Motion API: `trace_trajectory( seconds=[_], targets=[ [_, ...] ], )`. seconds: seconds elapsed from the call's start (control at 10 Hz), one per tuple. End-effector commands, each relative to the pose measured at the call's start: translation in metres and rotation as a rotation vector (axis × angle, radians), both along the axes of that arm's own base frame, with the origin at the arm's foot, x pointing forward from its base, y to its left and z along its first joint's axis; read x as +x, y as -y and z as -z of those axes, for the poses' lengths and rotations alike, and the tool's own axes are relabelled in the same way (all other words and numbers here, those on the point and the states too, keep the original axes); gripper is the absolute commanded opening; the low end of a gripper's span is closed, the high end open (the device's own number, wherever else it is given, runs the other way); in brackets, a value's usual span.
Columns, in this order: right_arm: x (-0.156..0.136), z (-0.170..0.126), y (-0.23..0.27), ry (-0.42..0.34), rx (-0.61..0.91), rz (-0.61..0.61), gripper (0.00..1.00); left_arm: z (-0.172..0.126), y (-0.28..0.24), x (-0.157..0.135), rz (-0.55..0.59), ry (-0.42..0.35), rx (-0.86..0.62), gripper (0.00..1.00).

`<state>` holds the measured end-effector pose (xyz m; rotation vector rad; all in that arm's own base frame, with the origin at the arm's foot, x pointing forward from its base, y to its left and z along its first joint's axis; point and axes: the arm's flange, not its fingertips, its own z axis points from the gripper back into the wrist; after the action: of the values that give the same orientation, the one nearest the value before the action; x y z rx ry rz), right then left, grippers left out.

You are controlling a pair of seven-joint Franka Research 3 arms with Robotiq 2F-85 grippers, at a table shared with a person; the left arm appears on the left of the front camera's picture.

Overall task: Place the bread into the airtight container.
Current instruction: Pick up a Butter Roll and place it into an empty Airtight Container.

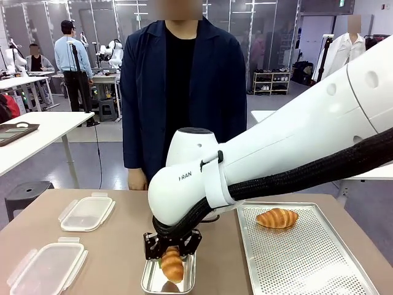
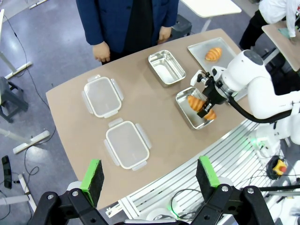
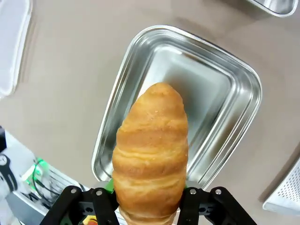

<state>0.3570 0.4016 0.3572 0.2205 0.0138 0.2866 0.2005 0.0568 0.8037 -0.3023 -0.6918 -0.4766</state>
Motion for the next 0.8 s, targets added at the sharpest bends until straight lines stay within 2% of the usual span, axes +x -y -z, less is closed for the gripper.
trace_trajectory(
  seconds=[0.0, 0.3, 0.4, 0.5, 0.6, 0.7],
  targets=[
    [-0.0065, 0.0075, -0.0049, 0.006, 0.014, 0.092, 0.41, -0.0037, 0.0010, 0.0002, 0.008, 0.004, -0.004, 1.00],
    [-0.0066, 0.0159, -0.0098, 0.010, -0.016, 0.117, 0.41, -0.0037, 0.0010, 0.0002, 0.008, 0.004, -0.004, 1.00],
    [-0.0069, 0.0131, -0.0126, 0.057, -0.009, 0.128, 0.61, -0.0037, 0.0010, 0.0002, 0.008, 0.004, -0.004, 1.00],
    [-0.0072, 0.0123, -0.0137, 0.047, -0.019, 0.126, 0.75, -0.0037, 0.0010, 0.0002, 0.008, 0.004, -0.004, 1.00],
    [-0.0073, 0.0117, -0.0135, 0.042, -0.027, 0.134, 0.98, -0.0037, 0.0010, 0.0002, 0.008, 0.004, -0.004, 1.00],
    [-0.0073, 0.0096, -0.0125, 0.048, -0.033, 0.143, 0.82, -0.0037, 0.0010, 0.0002, 0.008, 0.004, -0.004, 1.00]
  ],
)
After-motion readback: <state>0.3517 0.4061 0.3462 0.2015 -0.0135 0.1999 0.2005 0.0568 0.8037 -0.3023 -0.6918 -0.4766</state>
